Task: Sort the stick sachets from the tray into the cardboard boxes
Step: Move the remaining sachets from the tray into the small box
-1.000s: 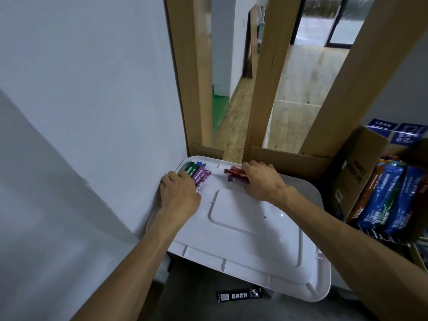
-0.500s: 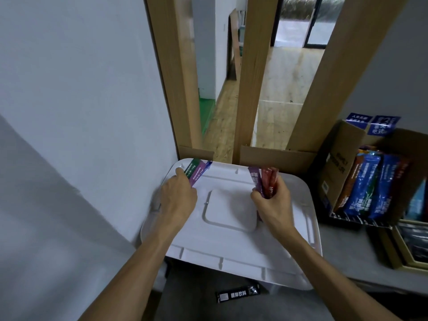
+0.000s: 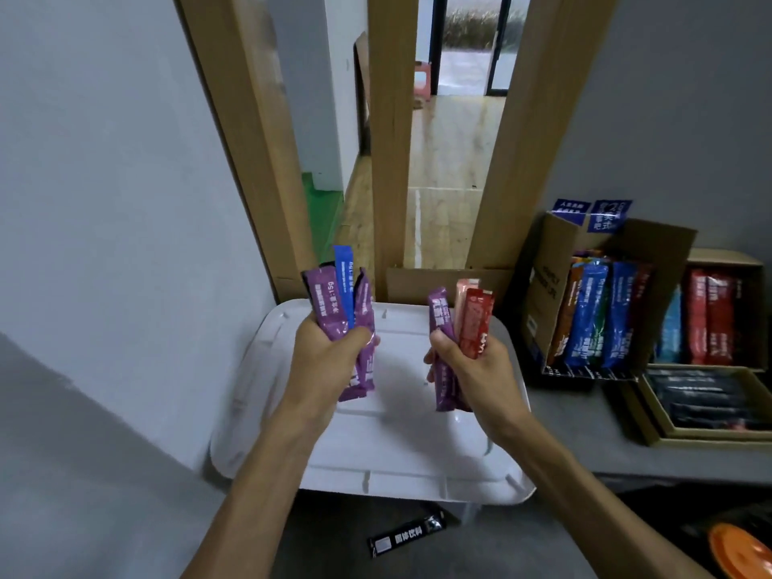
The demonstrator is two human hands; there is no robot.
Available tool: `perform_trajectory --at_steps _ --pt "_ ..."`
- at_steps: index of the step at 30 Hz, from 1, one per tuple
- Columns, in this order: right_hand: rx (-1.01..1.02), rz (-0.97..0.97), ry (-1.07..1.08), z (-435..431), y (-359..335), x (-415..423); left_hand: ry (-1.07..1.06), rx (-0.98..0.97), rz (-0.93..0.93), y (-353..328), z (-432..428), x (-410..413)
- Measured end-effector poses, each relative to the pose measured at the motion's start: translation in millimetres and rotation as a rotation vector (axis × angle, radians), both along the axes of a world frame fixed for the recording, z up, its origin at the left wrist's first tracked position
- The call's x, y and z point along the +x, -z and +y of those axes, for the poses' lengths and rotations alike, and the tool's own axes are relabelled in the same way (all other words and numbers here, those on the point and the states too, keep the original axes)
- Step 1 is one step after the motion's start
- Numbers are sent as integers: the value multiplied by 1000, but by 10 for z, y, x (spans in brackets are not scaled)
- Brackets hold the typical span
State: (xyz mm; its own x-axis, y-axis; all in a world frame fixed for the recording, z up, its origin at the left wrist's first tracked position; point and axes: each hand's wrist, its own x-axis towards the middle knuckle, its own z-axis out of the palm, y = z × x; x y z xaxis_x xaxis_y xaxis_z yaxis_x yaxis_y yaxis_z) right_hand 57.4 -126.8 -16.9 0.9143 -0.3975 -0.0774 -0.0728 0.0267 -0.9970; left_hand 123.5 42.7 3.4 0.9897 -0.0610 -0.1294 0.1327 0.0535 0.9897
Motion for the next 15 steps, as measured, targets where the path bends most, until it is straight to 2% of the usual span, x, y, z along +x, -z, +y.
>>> perform_trajectory --at_steps 4,7,15 --pt "-54 26 -52 -103 -154 -213 127 -136 38 -138 -380 -121" --pt "-88 19 -134 -221 -256 -340 227 -58 -22 -215 -599 -221" --pt "-120 103 -201 -848 -278 -745 161 -2 -64 -284 -1158 -464"
